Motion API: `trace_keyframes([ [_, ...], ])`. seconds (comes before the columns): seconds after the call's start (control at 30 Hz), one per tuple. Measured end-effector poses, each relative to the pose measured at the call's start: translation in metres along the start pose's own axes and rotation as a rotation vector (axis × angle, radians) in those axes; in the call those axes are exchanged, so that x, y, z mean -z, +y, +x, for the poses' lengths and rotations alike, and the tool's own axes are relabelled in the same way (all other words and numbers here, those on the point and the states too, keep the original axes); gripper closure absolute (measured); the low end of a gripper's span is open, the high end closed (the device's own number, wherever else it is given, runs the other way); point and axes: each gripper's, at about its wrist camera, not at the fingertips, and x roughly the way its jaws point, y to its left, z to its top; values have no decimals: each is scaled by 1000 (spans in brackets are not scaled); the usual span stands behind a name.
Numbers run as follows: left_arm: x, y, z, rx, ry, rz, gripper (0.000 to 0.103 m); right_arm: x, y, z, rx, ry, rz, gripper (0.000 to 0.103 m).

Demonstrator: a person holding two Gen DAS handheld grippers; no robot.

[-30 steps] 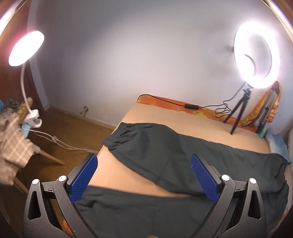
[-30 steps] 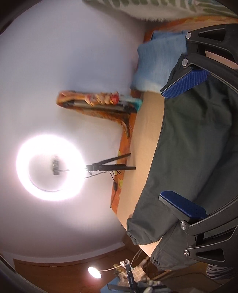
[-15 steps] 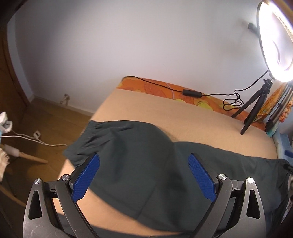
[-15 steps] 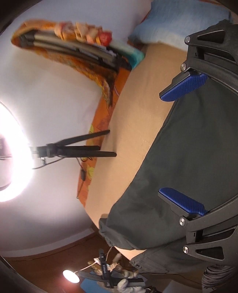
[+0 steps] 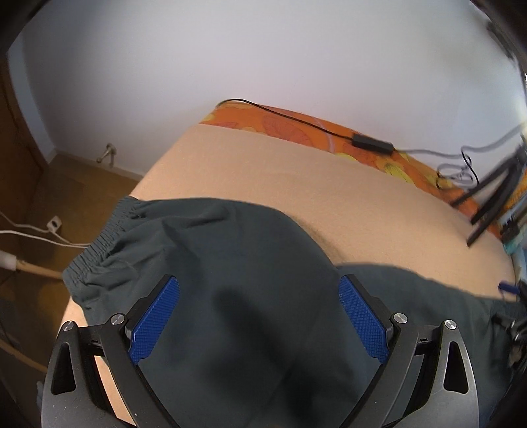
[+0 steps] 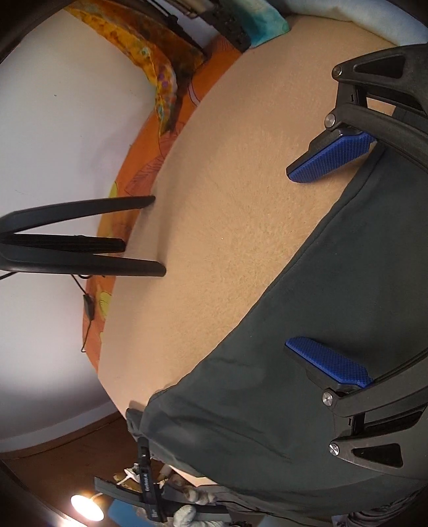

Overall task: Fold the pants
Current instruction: 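Lower both tools to the trousers and close each on a waistband edge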

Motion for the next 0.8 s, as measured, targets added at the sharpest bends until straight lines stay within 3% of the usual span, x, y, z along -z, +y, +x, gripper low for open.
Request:
trace_keyframes([
  [0.1,-21,17,-3,-21,-31,-50,6,3,5,2,13,-6,-27,9],
  [0.2,-43,35,-5,-57,-57,-62,5,6,13,-1,17,-23,-54,25],
  [0.33,-67,67,8,-119,-19,-82,5,8,22,-7,1,-29,-74,61],
  [0.47,-68,89,29,-188,47,-88,5,7,29,-7,10,-28,-77,85],
  [0.53,-66,92,39,-223,79,-69,5,7,30,-7,10,-26,-73,93],
  [0.63,-61,95,51,-272,100,-51,7,6,33,-7,28,-22,-80,97],
  [0.67,-58,95,53,-277,94,-54,11,5,34,-6,34,-20,-85,98],
  [0.7,-57,95,53,-276,87,-55,24,4,37,-5,39,-17,-87,98],
  [0.73,-55,94,54,-268,84,-54,31,3,38,-4,44,-13,-86,99],
  [0.77,-53,92,51,-238,65,-55,46,3,38,-3,47,-9,-87,100],
  [0.8,-52,91,49,-213,53,-51,67,3,39,-4,53,-5,-91,100],
])
